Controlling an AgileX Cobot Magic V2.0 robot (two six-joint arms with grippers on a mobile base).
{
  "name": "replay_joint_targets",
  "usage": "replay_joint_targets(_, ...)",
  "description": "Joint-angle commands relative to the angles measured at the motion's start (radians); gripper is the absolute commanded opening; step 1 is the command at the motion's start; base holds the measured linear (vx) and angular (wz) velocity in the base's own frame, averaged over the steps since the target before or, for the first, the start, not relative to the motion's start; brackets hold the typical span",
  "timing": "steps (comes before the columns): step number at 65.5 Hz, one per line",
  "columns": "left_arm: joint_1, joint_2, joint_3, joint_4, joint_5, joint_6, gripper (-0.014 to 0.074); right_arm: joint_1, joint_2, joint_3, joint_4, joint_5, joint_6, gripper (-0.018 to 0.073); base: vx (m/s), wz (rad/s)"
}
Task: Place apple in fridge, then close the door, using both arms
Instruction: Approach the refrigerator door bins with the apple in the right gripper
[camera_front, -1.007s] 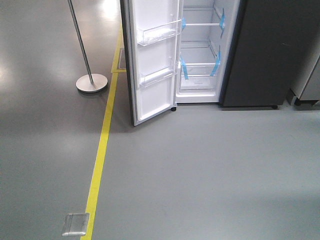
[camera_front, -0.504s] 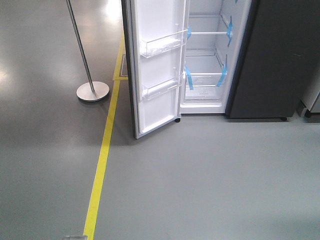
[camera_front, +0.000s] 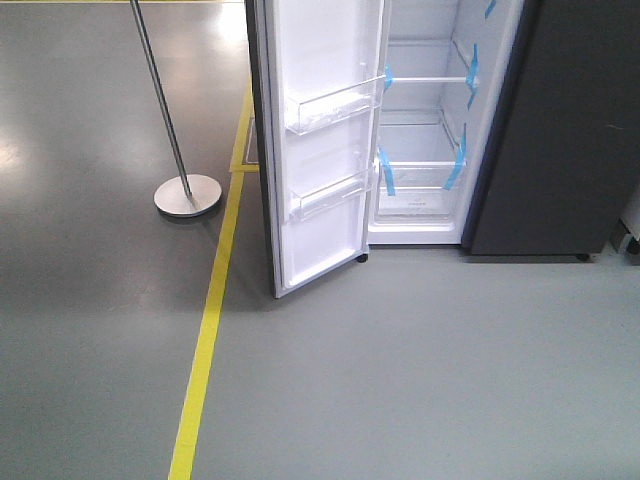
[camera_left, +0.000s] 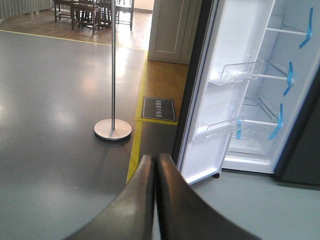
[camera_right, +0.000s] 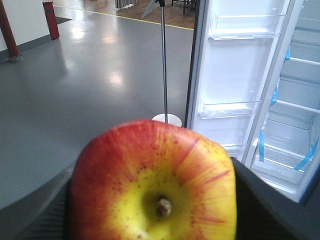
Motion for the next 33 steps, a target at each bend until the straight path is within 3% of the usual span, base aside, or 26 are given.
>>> replay_joint_targets(1, -0.004, -0.014, -0.017, 0.002, -0.070, -0.007, -0.0006, -0.001, 0.001, -0.019, 0.019, -0.077, -0.008, -0.0008, 0.17, 0.01)
replay_joint_targets(33, -0.004, -0.014, -0.017, 0.002, -0.070, -0.007, -0.0006, -0.001, 0.001, -0.019, 0.019, -0.077, -0.008, -0.0008, 0.15, 0.01)
